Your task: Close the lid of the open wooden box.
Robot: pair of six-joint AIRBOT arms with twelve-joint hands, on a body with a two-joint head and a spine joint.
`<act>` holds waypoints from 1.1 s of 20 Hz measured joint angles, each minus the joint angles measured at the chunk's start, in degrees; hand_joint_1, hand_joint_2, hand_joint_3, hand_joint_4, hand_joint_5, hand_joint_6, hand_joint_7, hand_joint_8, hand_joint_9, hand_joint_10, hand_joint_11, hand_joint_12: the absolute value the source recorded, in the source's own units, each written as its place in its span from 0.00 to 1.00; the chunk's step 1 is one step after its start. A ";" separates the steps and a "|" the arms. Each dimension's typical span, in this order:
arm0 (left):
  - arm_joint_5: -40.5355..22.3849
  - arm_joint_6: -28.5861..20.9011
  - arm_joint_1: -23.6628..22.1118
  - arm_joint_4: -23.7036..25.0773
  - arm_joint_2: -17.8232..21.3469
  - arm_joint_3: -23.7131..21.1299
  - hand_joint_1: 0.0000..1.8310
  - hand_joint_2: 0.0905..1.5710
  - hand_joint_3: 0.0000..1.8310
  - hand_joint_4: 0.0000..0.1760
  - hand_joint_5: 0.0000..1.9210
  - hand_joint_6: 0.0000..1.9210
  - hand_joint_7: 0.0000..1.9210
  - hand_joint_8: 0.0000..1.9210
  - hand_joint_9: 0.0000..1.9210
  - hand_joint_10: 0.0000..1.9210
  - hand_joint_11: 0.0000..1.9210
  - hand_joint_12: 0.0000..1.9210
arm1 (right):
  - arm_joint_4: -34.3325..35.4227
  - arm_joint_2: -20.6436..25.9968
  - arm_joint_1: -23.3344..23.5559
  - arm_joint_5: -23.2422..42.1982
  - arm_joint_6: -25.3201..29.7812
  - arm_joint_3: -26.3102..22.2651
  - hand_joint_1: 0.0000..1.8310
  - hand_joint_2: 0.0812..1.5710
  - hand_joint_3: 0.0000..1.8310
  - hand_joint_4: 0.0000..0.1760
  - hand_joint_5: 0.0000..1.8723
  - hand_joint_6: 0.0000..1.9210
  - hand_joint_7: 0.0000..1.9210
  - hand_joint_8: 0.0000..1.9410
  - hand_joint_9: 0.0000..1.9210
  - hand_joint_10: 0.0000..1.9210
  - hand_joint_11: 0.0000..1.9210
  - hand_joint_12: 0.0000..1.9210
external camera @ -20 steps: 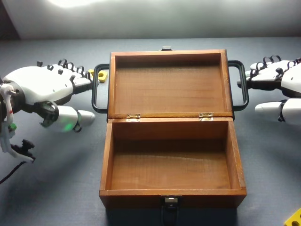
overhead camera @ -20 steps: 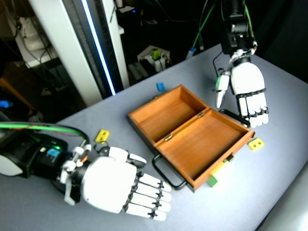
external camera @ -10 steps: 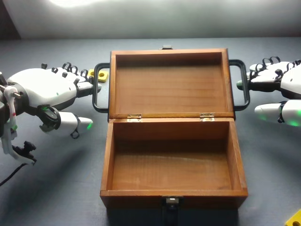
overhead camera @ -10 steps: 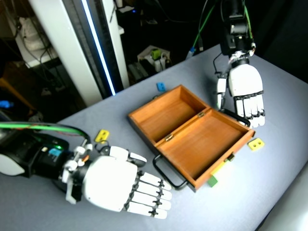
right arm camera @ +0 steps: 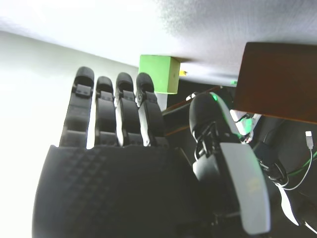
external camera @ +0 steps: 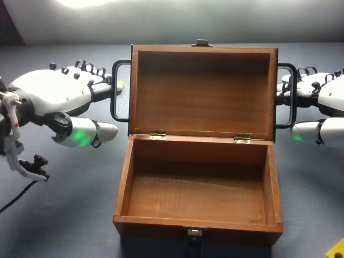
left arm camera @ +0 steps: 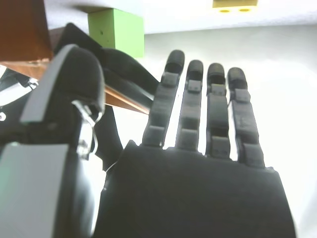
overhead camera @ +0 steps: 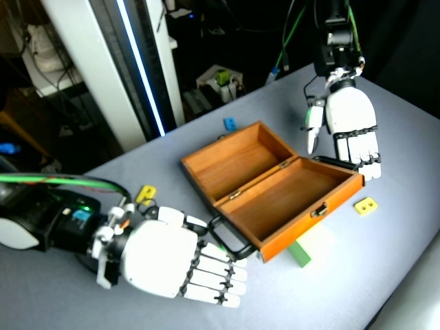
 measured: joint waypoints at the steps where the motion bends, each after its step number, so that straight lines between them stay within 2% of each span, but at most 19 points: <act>1: -0.96 -0.90 0.37 0.20 0.48 -0.44 0.05 0.88 0.00 0.00 0.02 0.00 0.00 0.00 0.00 0.00 0.01 0.00 | -0.02 0.44 -0.04 0.44 0.00 -0.57 0.13 0.94 0.00 0.00 0.11 0.00 0.08 0.00 0.00 0.00 0.04 0.01; 5: -6.23 -3.54 2.99 -0.37 2.71 -2.40 0.00 0.89 0.00 0.00 0.03 0.00 0.00 0.00 0.01 0.00 0.00 0.00 | 0.42 1.66 -0.07 4.04 0.44 -2.21 0.10 0.94 0.00 0.00 0.12 0.00 0.08 0.00 0.00 0.00 0.04 0.00; 8: -8.79 -3.65 4.59 -1.29 4.55 -4.37 0.04 0.90 0.00 0.00 0.02 0.00 0.00 0.00 0.01 0.00 0.00 0.00 | 0.13 2.32 -0.07 6.19 0.37 -3.91 0.07 0.93 0.00 0.00 0.12 0.00 0.07 0.00 0.01 0.00 0.05 0.01; 10: -10.51 -3.65 5.42 -1.81 5.46 -5.29 0.04 0.90 0.00 0.00 0.02 0.00 0.00 0.00 0.01 0.00 0.00 0.00 | -0.68 2.80 -0.11 7.43 0.37 -5.07 0.05 0.93 0.00 0.00 0.12 0.00 0.08 0.00 0.02 0.00 0.07 0.02; 15: -14.64 -3.72 7.63 -2.58 6.99 -7.48 0.01 0.90 0.00 0.00 0.04 0.00 0.01 0.00 0.02 0.00 0.00 0.00 | -0.20 3.02 -0.59 9.31 0.81 -5.57 0.06 0.93 0.00 0.00 0.12 0.00 0.08 0.00 0.02 0.00 0.06 0.01; 22: -18.73 -4.33 9.05 -1.66 7.74 -9.33 0.04 0.90 0.00 0.00 0.04 0.00 0.02 0.00 0.03 0.00 0.00 0.00 | 0.59 3.04 -2.36 13.31 1.27 -7.23 0.07 0.94 0.00 0.00 0.12 0.00 0.10 0.00 0.02 0.00 0.06 0.01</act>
